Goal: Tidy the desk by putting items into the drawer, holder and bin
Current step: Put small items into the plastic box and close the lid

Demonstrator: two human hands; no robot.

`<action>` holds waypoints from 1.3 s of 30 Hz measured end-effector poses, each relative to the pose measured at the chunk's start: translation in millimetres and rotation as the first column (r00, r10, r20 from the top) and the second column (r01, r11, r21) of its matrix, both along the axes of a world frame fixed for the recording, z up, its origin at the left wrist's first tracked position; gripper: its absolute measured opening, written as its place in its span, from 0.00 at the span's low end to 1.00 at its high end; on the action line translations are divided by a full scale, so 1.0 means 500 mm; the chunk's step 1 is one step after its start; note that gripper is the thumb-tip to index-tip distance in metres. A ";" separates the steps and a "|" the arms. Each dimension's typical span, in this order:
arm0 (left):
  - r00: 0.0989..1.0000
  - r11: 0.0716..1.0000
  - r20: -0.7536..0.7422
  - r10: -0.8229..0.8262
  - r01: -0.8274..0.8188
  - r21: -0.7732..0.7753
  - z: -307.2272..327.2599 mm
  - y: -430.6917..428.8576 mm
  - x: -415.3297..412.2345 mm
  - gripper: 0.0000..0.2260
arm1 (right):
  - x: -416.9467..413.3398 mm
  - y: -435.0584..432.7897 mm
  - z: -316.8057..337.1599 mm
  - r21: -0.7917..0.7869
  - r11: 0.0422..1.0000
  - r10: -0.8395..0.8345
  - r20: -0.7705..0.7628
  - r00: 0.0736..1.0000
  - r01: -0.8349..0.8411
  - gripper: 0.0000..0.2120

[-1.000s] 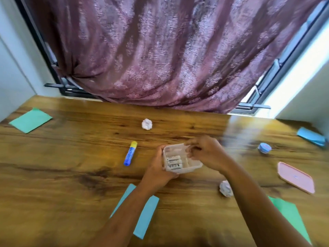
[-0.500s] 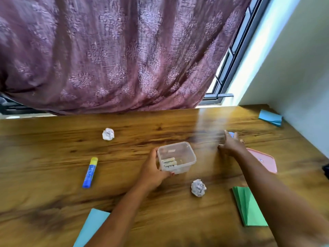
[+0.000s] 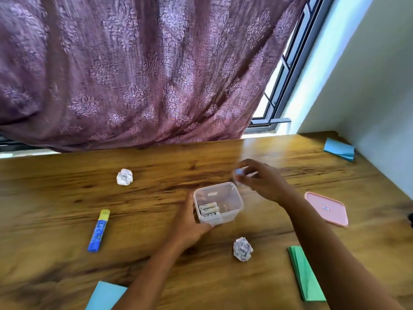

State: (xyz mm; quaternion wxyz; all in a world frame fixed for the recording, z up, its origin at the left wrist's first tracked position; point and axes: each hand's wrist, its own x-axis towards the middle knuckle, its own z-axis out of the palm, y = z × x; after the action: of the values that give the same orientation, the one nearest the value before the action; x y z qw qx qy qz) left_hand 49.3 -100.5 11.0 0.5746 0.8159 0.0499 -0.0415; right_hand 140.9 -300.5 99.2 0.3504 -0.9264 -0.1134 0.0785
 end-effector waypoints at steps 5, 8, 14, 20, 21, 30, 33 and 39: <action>0.995 0.989 0.090 0.039 -0.052 0.141 -0.016 -0.007 -0.019 0.39 | -0.073 0.068 0.025 -0.397 0.877 0.306 0.020 0.952 -0.273 0.16; 0.989 0.977 0.147 0.017 -0.048 0.208 -0.016 -0.007 -0.023 0.38 | -0.080 0.100 0.016 -0.587 0.785 0.285 0.058 0.957 -0.198 0.17; 0.984 0.974 0.179 -0.003 -0.037 0.222 -0.018 -0.005 -0.023 0.37 | -0.066 0.136 0.005 -0.764 0.629 0.275 0.041 0.961 -0.147 0.18; 0.979 0.967 0.202 -0.007 -0.045 0.250 -0.025 -0.004 -0.021 0.40 | -0.064 0.102 0.001 -0.507 0.848 0.196 0.035 0.980 -0.152 0.18; 0.979 0.965 0.204 -0.009 -0.044 0.258 -0.027 -0.003 -0.021 0.41 | -0.063 0.090 -0.001 -0.403 0.907 0.152 0.045 0.987 -0.121 0.15; 0.964 0.936 0.221 -0.145 0.062 0.346 -0.039 -0.008 -0.018 0.41 | -0.060 -0.079 -0.041 0.011 0.940 -0.338 0.167 0.926 0.341 0.10; 0.959 0.937 0.237 -0.154 0.065 0.344 -0.040 -0.010 -0.015 0.41 | -0.057 -0.170 -0.069 -0.376 0.834 -0.374 0.151 0.915 0.403 0.24; 0.956 0.925 0.251 -0.155 0.052 0.376 -0.043 -0.014 -0.008 0.38 | -0.058 -0.269 -0.107 -0.643 0.670 -0.566 -0.118 0.816 0.372 0.41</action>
State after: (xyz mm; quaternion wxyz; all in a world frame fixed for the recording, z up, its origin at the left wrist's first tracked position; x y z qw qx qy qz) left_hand 45.2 -107.3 -10.6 0.4112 0.9076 -0.0674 0.0519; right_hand 112.1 -434.9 46.0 0.0647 -0.9607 0.2182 0.1591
